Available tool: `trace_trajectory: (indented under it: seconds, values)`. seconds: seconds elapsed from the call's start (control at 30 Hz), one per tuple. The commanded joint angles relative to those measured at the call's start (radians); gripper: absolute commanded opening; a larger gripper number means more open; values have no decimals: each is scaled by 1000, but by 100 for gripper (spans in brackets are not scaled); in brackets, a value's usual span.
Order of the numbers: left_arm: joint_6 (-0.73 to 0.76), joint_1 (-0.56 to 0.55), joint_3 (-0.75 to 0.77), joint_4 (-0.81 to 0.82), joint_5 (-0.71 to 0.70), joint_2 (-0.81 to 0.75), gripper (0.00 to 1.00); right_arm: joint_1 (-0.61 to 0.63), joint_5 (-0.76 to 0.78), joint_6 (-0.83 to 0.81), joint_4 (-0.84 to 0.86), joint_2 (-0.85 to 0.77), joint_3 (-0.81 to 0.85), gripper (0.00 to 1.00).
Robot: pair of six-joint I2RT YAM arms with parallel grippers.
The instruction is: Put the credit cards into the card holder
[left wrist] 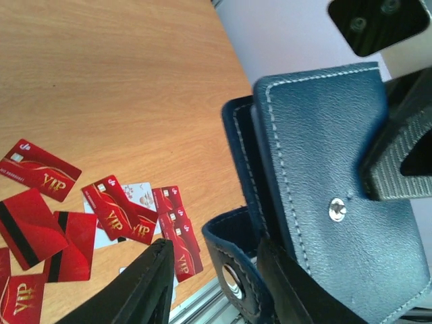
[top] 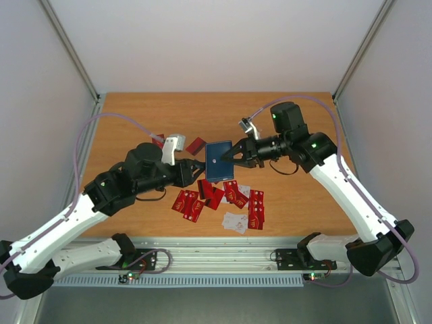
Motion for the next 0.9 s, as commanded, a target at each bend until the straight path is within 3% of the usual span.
trace_trajectory:
  seconds: [0.0,0.2,0.33,0.5,0.7,0.87]
  values:
    - [8,7,-36,135,39,-17,36,8,-42,6,49,11,-4,1]
    - [16,18,-30,143,46,7,21,8,-58,17,84,27,-3,1]
    - [37,23,-19,93,-15,0,1,9,-53,13,90,40,-1,1]
    - [65,32,-20,34,-107,-25,0,8,-16,-14,102,95,-25,10]
    - [132,60,-27,-39,-164,3,0,10,56,-44,171,274,-49,21]
    - [184,119,-72,-2,-134,57,0,21,52,-44,263,428,-35,31]
